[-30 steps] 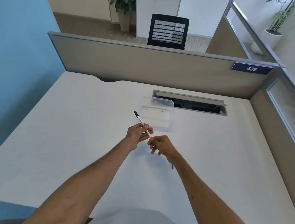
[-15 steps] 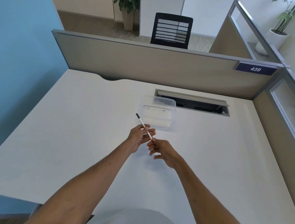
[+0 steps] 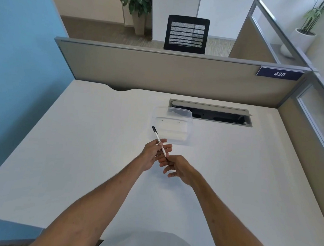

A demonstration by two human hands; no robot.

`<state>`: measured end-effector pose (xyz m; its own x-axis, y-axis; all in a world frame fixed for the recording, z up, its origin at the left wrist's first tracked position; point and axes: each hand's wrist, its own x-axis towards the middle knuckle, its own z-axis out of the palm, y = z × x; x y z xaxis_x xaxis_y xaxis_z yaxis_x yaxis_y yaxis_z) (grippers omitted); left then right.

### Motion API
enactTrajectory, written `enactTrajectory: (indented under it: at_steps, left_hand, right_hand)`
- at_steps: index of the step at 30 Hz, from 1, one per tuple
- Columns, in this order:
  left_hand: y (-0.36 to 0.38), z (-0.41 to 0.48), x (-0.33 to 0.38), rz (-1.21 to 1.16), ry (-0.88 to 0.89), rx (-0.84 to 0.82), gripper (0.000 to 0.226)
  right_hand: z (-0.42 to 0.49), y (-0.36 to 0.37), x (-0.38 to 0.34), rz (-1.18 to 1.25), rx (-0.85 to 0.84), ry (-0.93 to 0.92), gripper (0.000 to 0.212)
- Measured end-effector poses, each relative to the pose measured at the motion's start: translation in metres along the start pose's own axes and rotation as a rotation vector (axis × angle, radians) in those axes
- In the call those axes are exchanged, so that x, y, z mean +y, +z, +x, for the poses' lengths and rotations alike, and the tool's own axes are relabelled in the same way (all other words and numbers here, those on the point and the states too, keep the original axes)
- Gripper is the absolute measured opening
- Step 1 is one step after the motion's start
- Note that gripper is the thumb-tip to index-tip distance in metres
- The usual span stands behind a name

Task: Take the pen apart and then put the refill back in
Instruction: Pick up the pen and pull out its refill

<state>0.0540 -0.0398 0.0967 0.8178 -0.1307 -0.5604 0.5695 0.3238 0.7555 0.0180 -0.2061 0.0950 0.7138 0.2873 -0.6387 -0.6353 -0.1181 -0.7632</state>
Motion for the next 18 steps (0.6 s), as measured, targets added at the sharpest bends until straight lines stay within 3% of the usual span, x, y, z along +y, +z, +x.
enactTrajectory:
  at_steps: [7,12,18]
  left_hand:
    - [-0.003,0.003,-0.008,-0.005,-0.043,0.008,0.031]
    - [0.009,0.007,-0.005,-0.075,-0.048,0.168,0.022]
    - [0.015,0.01,0.003,-0.112,-0.051,0.241,0.022]
  right_hand:
    - [-0.003,0.007,0.001,-0.053,0.119,-0.054,0.037]
    - [0.005,0.018,-0.005,-0.275,0.248,-0.185,0.039]
    - [0.011,0.016,-0.007,-0.583,0.347,-0.251,0.033]
